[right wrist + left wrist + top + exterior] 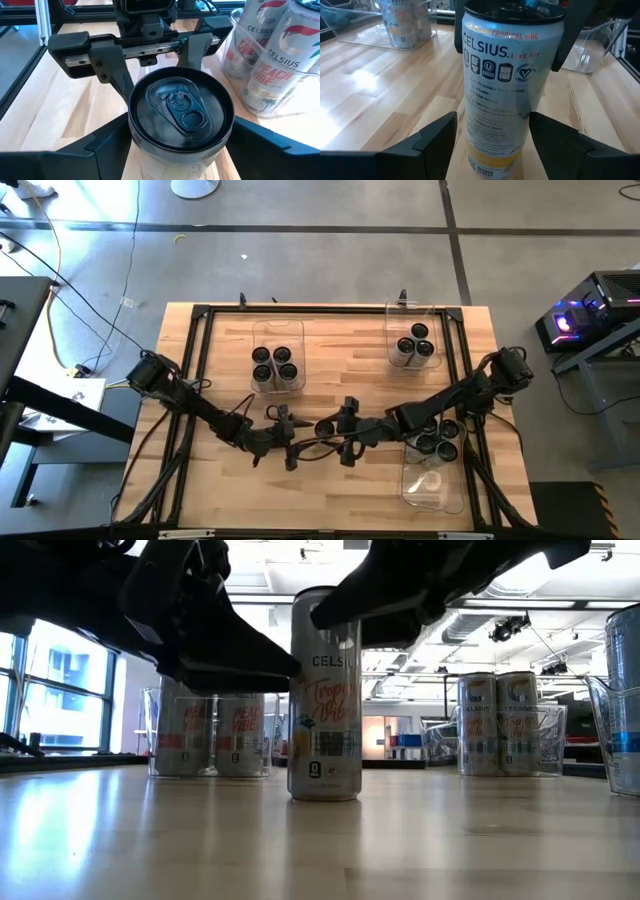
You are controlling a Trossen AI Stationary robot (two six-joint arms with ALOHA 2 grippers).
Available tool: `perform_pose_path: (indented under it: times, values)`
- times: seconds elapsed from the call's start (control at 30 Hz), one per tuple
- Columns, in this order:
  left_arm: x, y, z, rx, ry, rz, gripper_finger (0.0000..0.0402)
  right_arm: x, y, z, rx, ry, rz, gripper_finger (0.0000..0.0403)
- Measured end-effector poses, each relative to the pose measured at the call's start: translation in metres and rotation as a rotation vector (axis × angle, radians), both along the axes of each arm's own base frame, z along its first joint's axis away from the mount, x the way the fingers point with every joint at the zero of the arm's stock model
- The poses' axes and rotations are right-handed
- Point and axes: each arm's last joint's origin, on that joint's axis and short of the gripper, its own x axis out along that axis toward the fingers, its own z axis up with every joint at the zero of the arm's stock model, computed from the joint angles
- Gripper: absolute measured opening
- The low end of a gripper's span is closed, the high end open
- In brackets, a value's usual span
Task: Sort soda cans
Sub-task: Put the white-yellow soda can into the top right transparent bin
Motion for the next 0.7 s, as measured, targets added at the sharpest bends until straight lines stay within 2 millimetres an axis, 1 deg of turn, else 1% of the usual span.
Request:
perform_pose_path:
  times: [0.23, 0.5, 0.6, 0.7]
  values:
    - [0.0001, 0.0001, 0.0003, 0.002, -0.002, 0.001, 0.0241, 0.0001, 0.0017, 0.0016, -0.041, -0.022, -0.008, 0.0288]
    - [0.0001, 0.0, 0.0002, 0.007, -0.001, -0.002, 0.0241, 0.0011, 0.0022, 0.0041, -0.042, -0.049, -0.015, 0.0287]
    - [0.0001, 0.0, 0.0002, 0.007, -0.001, -0.002, 0.0241, 0.0005, 0.0025, 0.0039, -0.057, -0.05, -0.038, 0.0274]
    - [0.0001, 0.0, 0.0002, 0.008, 0.0, -0.002, 0.0241, 0.0, 0.0038, 0.0039, -0.058, -0.051, -0.036, 0.0251]
